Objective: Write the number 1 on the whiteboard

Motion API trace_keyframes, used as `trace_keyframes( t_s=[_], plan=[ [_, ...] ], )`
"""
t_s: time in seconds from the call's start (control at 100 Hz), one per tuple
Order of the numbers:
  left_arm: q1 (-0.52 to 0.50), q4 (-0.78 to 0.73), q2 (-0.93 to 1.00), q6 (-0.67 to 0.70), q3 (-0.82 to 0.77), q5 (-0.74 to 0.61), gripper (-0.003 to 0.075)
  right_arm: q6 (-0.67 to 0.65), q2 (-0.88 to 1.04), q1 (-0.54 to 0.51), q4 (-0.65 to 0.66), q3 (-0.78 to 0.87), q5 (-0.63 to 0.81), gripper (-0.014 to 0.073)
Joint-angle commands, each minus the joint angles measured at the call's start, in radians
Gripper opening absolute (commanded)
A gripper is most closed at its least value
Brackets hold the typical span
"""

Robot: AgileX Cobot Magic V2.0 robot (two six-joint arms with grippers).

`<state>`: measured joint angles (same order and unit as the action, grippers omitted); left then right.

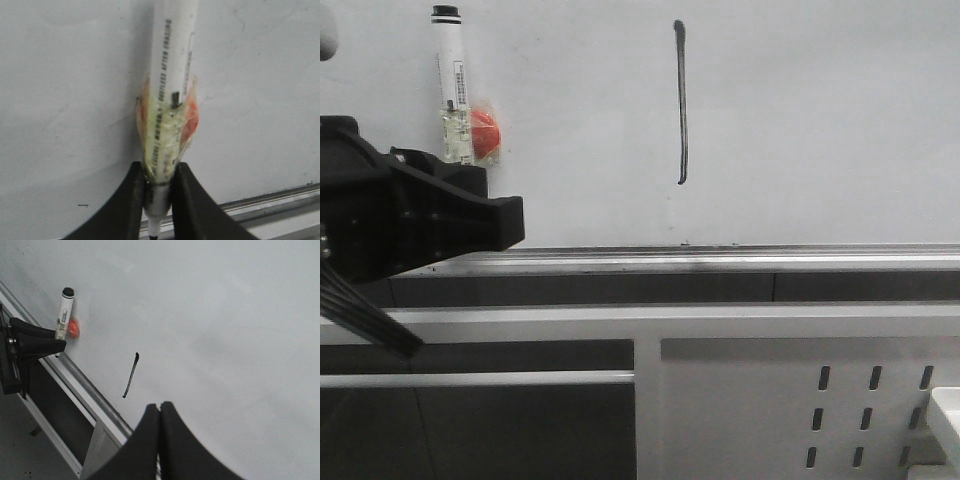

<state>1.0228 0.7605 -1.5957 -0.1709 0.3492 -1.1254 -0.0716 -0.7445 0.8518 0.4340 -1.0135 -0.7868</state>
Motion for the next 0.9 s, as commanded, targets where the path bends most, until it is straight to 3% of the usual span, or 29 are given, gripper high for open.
trace_keyframes(
  t_s=[0.0, 0.18, 0.3, 0.43, 0.49, 0.74, 0.89],
  plan=[
    [-0.009, -0.023, 0.023, -0.001, 0.025, -0.236, -0.002, 0.001, -0.002, 0.001, 0.043, -0.023, 0.071, -0.0059],
    [-0.009, -0.102, 0.023, -0.001, 0.023, -0.236, 0.0003, 0.001, -0.002, 0.001, 0.055, -0.023, 0.073, -0.0059],
    [-0.009, -0.148, 0.023, -0.001, 0.023, -0.236, 0.0144, 0.001, -0.002, 0.001, 0.055, -0.023, 0.071, -0.0059],
    [-0.009, -0.095, 0.023, -0.001, 0.023, -0.236, 0.0314, 0.001, -0.002, 0.001, 0.055, -0.023, 0.071, -0.0059],
    [-0.009, -0.071, 0.023, -0.001, 0.023, -0.236, 0.0352, 0.001, -0.002, 0.001, 0.055, -0.023, 0.071, -0.0059],
    [-0.009, -0.064, 0.023, -0.001, 0.021, -0.236, 0.0359, 0.001, -0.002, 0.001, 0.057, -0.023, 0.071, -0.0059],
    [-0.003, -0.169, 0.043, -0.001, -0.021, -0.236, 0.0358, 0.001, -0.002, 0.001, 0.062, -0.023, 0.069, -0.0059]
  ],
)
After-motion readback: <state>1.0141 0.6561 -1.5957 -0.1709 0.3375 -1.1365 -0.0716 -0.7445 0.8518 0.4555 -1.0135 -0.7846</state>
